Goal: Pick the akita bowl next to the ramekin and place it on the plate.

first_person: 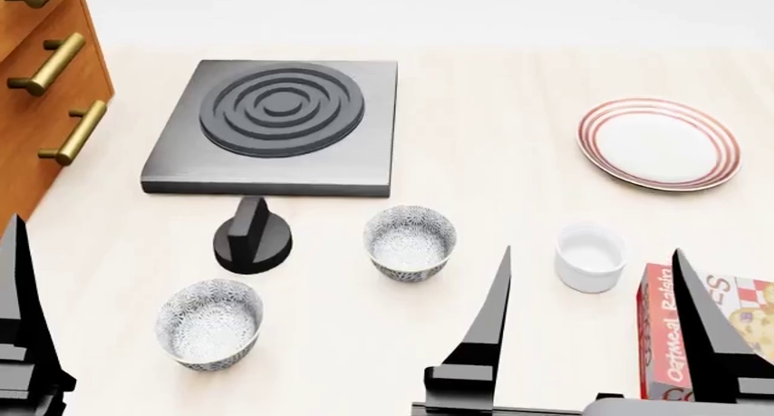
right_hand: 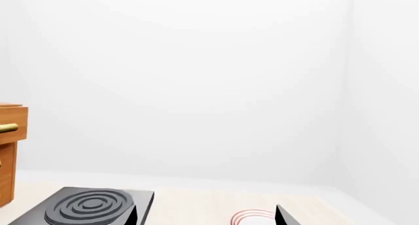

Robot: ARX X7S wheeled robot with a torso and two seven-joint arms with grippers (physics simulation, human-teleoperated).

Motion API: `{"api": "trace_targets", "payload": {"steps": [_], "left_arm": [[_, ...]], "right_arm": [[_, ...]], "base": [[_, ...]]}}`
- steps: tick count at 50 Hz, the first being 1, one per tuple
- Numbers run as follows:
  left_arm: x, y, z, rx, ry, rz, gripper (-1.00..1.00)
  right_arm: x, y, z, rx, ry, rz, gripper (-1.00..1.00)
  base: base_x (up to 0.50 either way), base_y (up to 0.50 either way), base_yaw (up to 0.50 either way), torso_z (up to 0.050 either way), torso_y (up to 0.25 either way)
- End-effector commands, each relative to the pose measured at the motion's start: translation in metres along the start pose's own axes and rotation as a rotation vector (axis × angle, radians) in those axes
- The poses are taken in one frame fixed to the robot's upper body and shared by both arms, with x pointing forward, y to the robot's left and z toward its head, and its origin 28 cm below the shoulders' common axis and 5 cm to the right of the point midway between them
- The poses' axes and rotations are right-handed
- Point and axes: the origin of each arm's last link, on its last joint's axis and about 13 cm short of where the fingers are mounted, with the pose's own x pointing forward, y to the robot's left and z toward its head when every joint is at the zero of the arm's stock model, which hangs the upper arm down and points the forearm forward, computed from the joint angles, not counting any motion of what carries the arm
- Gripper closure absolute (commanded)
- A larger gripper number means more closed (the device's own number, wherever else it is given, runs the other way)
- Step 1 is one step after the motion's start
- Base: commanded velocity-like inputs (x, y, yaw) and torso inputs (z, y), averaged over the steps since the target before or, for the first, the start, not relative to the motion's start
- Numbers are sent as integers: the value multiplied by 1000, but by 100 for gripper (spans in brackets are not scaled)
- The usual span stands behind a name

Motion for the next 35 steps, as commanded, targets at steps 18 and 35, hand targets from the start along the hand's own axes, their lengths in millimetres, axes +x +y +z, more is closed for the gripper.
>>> {"api": "trace_targets", "payload": {"steps": [18,35], "left_arm": [[0,0,-3,3,7,1,-100],[1,1,-1,4,-1,6,-100]], "right_arm": [[1,-1,0,7,-8,-11,-100],[0,-2,3,2,-10,-11,-100]], "base": [[111,0,0,0,0],[106,0,0,0,0]]}}
